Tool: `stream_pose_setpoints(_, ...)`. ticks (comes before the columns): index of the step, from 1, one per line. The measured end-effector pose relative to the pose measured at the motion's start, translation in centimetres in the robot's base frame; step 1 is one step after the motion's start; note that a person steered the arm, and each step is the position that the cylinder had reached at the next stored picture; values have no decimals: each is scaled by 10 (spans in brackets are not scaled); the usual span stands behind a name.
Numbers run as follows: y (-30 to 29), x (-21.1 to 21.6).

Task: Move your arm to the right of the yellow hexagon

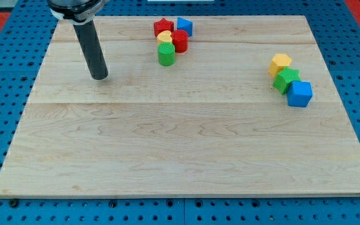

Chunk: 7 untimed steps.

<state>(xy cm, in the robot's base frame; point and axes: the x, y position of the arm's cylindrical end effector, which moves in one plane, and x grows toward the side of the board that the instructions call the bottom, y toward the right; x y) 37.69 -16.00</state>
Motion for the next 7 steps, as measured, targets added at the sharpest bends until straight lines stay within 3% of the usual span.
stream_pose_setpoints(2, 1, 0)
stream_pose_setpoints(5, 130, 5)
stream_pose_setpoints(7, 237, -62)
